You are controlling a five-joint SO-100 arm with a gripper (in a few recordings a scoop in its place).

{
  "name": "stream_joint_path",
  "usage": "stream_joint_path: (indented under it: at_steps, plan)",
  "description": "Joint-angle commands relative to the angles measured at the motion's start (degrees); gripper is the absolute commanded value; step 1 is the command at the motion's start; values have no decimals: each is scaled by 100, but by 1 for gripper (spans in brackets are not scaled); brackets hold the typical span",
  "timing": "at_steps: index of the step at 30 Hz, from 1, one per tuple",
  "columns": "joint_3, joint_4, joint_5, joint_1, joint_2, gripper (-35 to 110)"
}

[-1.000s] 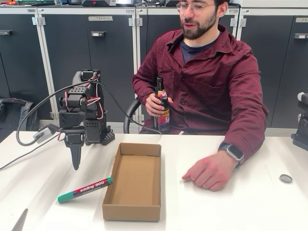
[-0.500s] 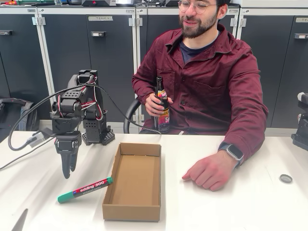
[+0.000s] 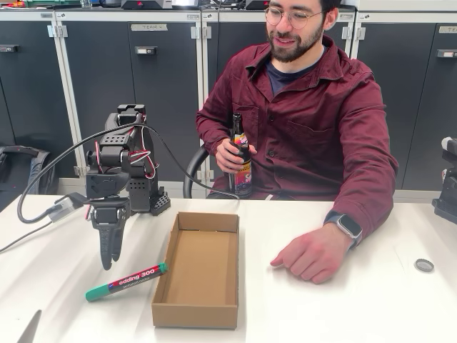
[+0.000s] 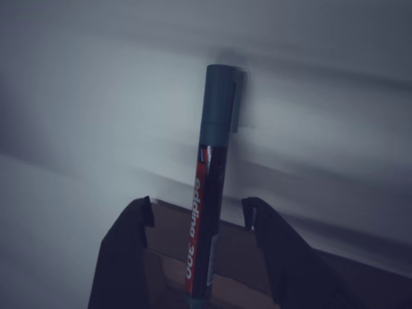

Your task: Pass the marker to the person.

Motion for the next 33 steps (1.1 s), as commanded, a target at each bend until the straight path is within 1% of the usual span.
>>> stream_joint_path:
  at_steps: [1,10,33]
  plan:
    - [-334,-202,-18,-44,-105,32]
    - [-580,-193,-18,-123,-615,32]
    - [-1002,-176,-18,-141,-1213,32]
